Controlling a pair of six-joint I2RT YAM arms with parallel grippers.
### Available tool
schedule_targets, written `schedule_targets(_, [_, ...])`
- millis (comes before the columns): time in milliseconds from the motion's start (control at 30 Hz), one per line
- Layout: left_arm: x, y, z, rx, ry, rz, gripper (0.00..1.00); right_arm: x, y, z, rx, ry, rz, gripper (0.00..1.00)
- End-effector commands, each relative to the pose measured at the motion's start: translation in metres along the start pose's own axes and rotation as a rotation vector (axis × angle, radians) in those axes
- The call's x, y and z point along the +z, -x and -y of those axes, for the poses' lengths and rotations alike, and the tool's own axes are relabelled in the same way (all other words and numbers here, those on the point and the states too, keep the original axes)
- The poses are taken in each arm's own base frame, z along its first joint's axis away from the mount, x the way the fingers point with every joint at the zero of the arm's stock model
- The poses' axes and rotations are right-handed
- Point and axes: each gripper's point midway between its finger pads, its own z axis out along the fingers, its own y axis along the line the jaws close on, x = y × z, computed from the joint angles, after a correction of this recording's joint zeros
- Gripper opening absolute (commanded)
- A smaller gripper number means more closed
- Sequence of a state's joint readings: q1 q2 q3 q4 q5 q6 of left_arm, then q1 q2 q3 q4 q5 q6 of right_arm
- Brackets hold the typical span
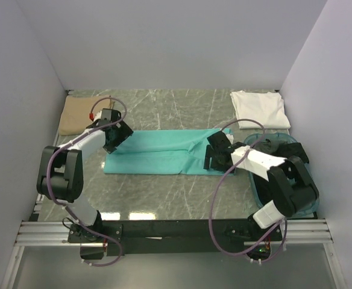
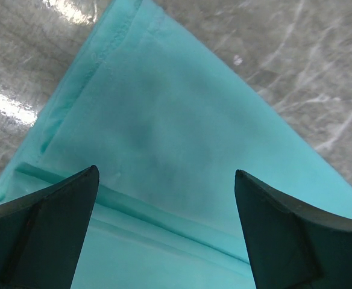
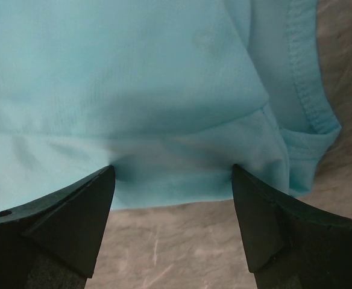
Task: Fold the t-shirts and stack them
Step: Fold the tshirt
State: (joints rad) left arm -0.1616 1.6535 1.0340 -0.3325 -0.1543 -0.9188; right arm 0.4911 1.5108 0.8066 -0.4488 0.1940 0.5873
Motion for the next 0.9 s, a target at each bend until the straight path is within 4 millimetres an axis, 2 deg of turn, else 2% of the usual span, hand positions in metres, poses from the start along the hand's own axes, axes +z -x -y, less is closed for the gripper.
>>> schedule_targets(0, [0.005, 0.003, 0.008, 0.05, -0.015, 0.006, 0.99, 0.006, 0.031, 0.001, 0.061, -0.017, 0.04, 0.85])
schedule_targets(33, [0.006, 0.0, 0.006, 0.06, -0.015, -0.006, 0.99, 0.011, 0.032, 0.001, 0.053, -0.018, 0.024, 0.85])
schedule_targets(67, [0.009, -0.009, 0.0, 0.066, -0.01, -0.032, 0.99, 0.011, 0.043, 0.0, 0.045, -0.011, 0.035, 0.85])
schedule_targets(133, [0.01, -0.021, -0.006, 0.067, 0.0, -0.059, 0.99, 0.02, 0.047, 0.001, 0.024, -0.031, 0.011, 0.85])
schedule_targets(167, [0.011, -0.033, -0.014, 0.071, 0.016, -0.084, 0.99, 0.021, 0.06, -0.001, 0.024, -0.033, 0.022, 0.85])
schedule_targets(233, [0.007, -0.049, -0.026, 0.064, 0.047, -0.135, 0.99, 0.033, 0.061, 0.0, 0.016, -0.061, -0.021, 0.85])
schedule_targets(267, [0.006, -0.064, -0.041, 0.07, 0.082, -0.158, 0.99, 0.033, 0.074, -0.006, 0.015, -0.045, -0.007, 0.85])
schedule_targets(333, [-0.003, -0.071, -0.052, 0.06, 0.101, -0.151, 0.99, 0.043, 0.08, -0.008, 0.002, -0.044, -0.028, 0.85])
schedule_targets(367, [-0.007, -0.091, -0.066, 0.07, 0.118, -0.188, 0.99, 0.042, 0.095, -0.014, -0.01, -0.037, -0.012, 0.85])
schedule_targets(400, [-0.016, -0.098, -0.065, 0.064, 0.092, -0.195, 0.99, 0.045, 0.1, -0.015, -0.02, -0.037, -0.014, 0.85])
schedule_targets(433, [-0.022, -0.113, -0.063, 0.046, 0.059, -0.234, 0.99, 0.054, 0.097, -0.015, -0.042, -0.049, -0.049, 0.85])
schedule_targets(467, [-0.032, -0.136, -0.07, 0.062, 0.053, -0.271, 0.99, 0.053, 0.116, -0.025, -0.067, -0.027, -0.02, 0.85])
schedule_targets(533, [-0.045, -0.163, -0.076, 0.034, 0.052, -0.332, 1.0, 0.065, 0.117, -0.035, -0.104, -0.001, -0.067, 0.85])
schedule_targets(567, [-0.056, -0.18, -0.083, 0.046, 0.056, -0.357, 0.99, 0.063, 0.136, -0.045, -0.128, 0.024, -0.031, 0.85])
schedule_targets(633, [-0.069, -0.195, -0.089, 0.018, 0.062, -0.393, 0.99, 0.077, 0.142, -0.053, -0.167, 0.042, -0.048, 0.85])
schedule_targets(667, [-0.077, -0.209, -0.098, 0.036, 0.072, -0.425, 0.99, 0.073, 0.164, -0.064, -0.2, 0.065, -0.005, 0.84])
schedule_targets(700, [-0.086, -0.212, -0.091, 0.032, 0.021, -0.432, 1.0, 0.086, 0.164, -0.066, -0.219, 0.055, -0.031, 0.84])
schedule_targets(733, [-0.092, -0.218, -0.088, 0.015, -0.003, -0.454, 0.99, 0.088, 0.169, -0.072, -0.233, 0.069, -0.038, 0.84])
schedule_targets(767, [-0.101, -0.228, -0.082, 0.023, -0.055, -0.484, 0.99, 0.079, 0.19, -0.087, -0.275, 0.101, -0.004, 0.84])
schedule_targets(800, [-0.106, -0.232, -0.079, 0.01, -0.07, -0.491, 0.99, 0.093, 0.188, -0.092, -0.296, 0.108, -0.024, 0.84])
schedule_targets(833, [-0.108, -0.234, -0.077, 0.015, -0.081, -0.49, 0.99, 0.097, 0.191, -0.099, -0.313, 0.125, -0.028, 0.84])
schedule_targets(867, [-0.112, -0.239, -0.076, 0.031, -0.093, -0.486, 0.99, 0.087, 0.211, -0.115, -0.345, 0.16, 0.018, 0.84])
